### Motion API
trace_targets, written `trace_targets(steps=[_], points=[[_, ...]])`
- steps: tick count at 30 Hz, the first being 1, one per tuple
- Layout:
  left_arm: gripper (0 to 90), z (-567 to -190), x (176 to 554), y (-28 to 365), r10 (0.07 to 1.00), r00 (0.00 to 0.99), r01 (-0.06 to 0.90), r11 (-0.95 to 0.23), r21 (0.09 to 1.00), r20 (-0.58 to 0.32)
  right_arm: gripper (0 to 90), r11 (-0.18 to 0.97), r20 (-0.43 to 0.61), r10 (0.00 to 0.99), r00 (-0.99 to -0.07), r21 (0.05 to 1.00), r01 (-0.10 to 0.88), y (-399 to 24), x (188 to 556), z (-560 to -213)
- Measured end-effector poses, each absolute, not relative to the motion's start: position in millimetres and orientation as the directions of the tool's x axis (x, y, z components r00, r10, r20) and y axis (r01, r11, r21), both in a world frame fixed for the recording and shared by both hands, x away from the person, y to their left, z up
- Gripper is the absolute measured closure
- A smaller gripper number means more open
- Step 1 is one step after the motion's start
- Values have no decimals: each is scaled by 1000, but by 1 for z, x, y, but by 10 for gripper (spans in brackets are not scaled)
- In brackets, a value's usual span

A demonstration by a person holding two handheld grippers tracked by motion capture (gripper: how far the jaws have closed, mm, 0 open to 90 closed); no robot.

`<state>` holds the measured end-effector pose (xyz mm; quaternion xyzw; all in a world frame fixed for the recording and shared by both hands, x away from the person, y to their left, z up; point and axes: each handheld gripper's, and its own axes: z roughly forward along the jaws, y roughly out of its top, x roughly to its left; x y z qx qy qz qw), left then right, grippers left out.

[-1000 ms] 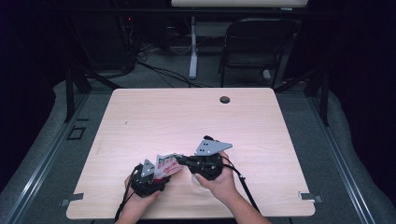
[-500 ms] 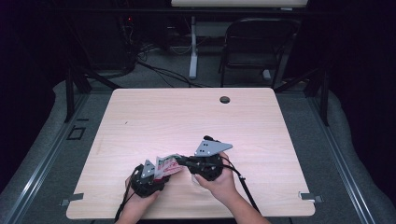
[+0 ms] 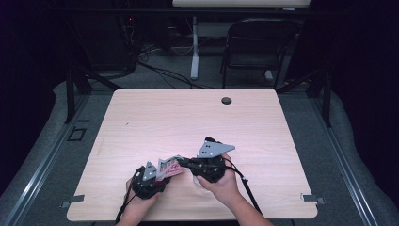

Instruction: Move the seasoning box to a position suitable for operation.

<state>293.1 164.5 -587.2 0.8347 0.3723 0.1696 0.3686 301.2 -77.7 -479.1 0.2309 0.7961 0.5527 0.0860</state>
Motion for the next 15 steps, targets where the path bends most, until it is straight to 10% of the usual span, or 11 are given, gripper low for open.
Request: trace_targets(steps=[15], points=[[650,-578,292,166,746,662,468,-488,737,73,900,271,118,469,-875,924,270,-84,301,-480]])
